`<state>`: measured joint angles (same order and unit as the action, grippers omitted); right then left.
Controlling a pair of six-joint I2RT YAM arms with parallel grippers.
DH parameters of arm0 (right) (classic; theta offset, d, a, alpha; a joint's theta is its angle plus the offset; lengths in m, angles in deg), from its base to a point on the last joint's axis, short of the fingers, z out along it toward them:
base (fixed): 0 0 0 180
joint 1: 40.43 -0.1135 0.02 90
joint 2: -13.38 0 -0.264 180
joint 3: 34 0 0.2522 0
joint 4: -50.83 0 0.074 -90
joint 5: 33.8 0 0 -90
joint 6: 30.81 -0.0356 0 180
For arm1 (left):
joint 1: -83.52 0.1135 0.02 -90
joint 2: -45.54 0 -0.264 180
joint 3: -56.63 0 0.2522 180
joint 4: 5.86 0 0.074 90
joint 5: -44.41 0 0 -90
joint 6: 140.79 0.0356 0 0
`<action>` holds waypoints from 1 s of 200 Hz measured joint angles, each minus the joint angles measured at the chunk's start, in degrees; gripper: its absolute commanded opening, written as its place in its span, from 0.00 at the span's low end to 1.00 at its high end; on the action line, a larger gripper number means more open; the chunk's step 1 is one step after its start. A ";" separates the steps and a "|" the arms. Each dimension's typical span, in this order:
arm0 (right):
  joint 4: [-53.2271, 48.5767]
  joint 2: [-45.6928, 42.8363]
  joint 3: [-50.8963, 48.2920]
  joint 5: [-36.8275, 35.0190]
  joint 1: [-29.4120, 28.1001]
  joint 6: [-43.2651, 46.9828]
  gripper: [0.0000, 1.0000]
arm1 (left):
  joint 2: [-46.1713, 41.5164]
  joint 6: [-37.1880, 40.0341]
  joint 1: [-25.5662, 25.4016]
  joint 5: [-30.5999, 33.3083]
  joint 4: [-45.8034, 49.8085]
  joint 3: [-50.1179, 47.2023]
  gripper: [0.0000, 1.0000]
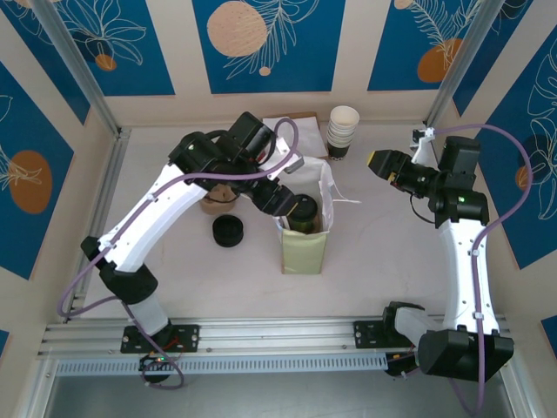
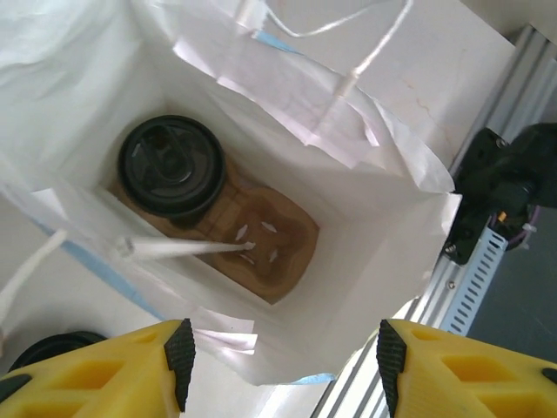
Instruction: Pack the takeout coffee
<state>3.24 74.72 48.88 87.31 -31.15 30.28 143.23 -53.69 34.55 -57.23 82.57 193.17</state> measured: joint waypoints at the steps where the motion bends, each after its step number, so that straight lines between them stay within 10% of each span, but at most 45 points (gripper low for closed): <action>1: 0.02 0.00 0.00 0.00 -0.02 0.00 0.58 | -0.07 -0.09 0.00 0.09 -0.07 -0.07 0.61; 200: 0.17 -1.03 -1.53 -2.62 -0.55 -2.16 0.57 | -2.03 -28.28 -0.24 18.99 -15.96 -18.73 0.46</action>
<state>3.42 73.69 47.35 84.69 -31.70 28.12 141.20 -81.97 34.31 -38.24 66.62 174.44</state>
